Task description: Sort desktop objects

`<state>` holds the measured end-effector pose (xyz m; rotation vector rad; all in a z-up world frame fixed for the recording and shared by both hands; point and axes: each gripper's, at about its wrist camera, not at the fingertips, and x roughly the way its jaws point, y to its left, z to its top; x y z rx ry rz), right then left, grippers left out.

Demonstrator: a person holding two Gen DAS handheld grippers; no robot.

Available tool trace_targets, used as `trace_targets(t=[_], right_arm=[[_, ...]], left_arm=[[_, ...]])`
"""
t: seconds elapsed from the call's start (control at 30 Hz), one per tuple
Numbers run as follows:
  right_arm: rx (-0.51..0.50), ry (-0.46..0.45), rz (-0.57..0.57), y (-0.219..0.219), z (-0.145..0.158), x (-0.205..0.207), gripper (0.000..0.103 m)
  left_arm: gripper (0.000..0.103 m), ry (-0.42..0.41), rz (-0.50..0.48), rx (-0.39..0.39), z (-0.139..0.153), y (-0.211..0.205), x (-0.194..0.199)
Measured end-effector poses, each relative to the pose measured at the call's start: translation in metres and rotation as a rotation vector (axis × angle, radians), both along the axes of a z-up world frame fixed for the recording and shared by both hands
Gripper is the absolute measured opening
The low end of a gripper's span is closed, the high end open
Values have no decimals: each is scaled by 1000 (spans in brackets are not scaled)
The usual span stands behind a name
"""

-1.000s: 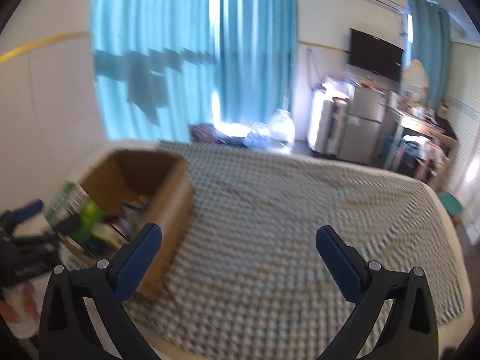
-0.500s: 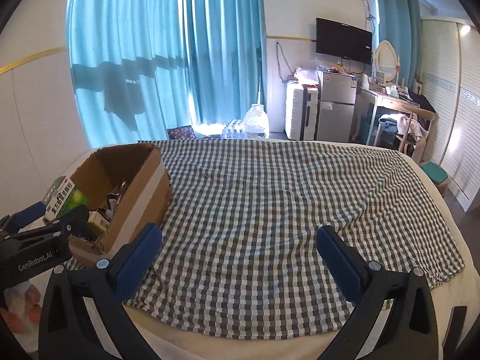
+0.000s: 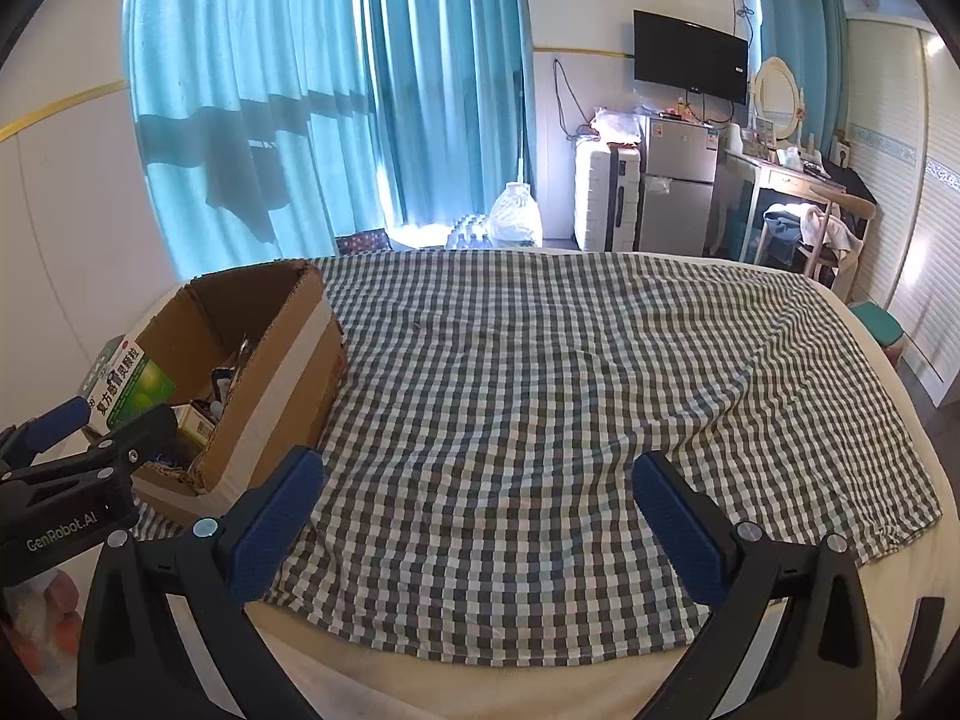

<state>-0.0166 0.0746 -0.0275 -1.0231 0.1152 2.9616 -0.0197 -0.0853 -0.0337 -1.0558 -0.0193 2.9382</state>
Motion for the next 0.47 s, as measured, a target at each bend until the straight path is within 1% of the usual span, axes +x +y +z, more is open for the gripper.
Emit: trace_targets(t=[0.07,0.2,0.33,0.4,0.47], right_arm=[[-11,-2,2,1,0,0,103],[-1,5,6,-2,3,2,103],[-3,-11,15,-2,1,1,103],[1,-14,16,-2,0,2,103],[3,-12,18,-2,1,3,103]], left_arm=[[103,0,8,1,0,0,1],[103,-9,17,7,-2,-2,-1],[103,6,61,6,0,-5,2],[103,12,52,20,1,-6,4],[103,16,42,15,3,-4,5]])
